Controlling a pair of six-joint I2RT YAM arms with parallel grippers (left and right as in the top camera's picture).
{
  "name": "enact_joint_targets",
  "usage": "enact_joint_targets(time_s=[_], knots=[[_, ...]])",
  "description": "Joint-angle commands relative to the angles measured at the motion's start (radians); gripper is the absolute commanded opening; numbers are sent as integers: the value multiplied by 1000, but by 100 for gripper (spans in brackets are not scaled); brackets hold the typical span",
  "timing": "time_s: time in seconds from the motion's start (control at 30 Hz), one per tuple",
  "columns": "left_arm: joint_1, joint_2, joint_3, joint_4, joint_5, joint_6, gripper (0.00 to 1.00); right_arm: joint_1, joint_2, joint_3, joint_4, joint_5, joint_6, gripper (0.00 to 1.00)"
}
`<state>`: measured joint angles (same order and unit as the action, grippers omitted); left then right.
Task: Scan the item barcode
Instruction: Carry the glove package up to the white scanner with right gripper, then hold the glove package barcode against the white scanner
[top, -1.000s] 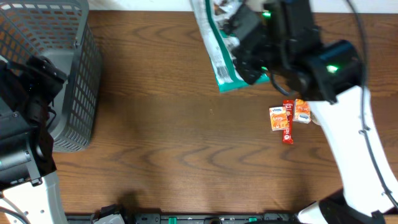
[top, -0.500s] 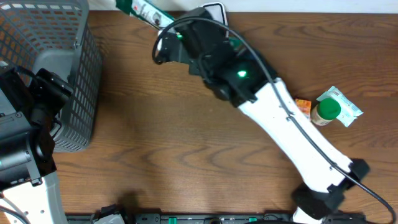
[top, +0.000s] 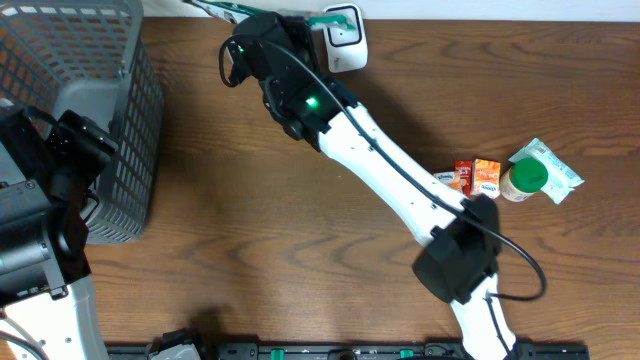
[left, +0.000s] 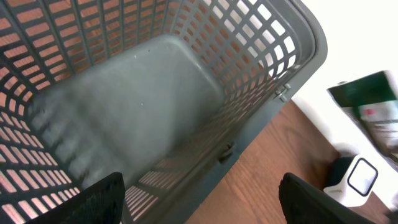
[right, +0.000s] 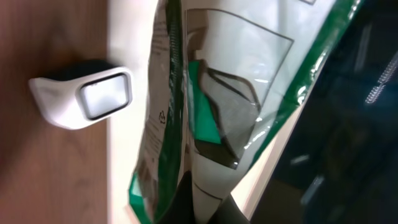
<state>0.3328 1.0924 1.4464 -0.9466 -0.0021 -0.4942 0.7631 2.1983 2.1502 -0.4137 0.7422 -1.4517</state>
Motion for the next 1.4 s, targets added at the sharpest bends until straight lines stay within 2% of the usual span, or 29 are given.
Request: enact_joint_targets(time_s=[0.0, 0.17, 0.4, 0.63, 0.83, 1.2, 1.37], knots=[[5, -2, 9, -3, 2, 2, 80, -31, 79, 20, 119, 42, -279, 1], [5, 5, 9, -3, 2, 2, 80, -81, 166, 20, 285, 8, -371, 1], [5, 54, 9, -3, 2, 2, 80, -153, 259, 20, 425, -151, -398, 1], [5, 110, 9, -3, 2, 2, 80, -195, 305, 20, 429, -280, -396, 1], [5, 159, 9, -3, 2, 2, 80, -206, 312, 19, 406, -389, -248, 1], [5, 216, 9, -3, 2, 2, 80, -251, 325, 14, 369, -409, -300, 1], [5, 221, 9, -3, 2, 2, 80, -279, 325, 14, 439, -489, -300, 1]])
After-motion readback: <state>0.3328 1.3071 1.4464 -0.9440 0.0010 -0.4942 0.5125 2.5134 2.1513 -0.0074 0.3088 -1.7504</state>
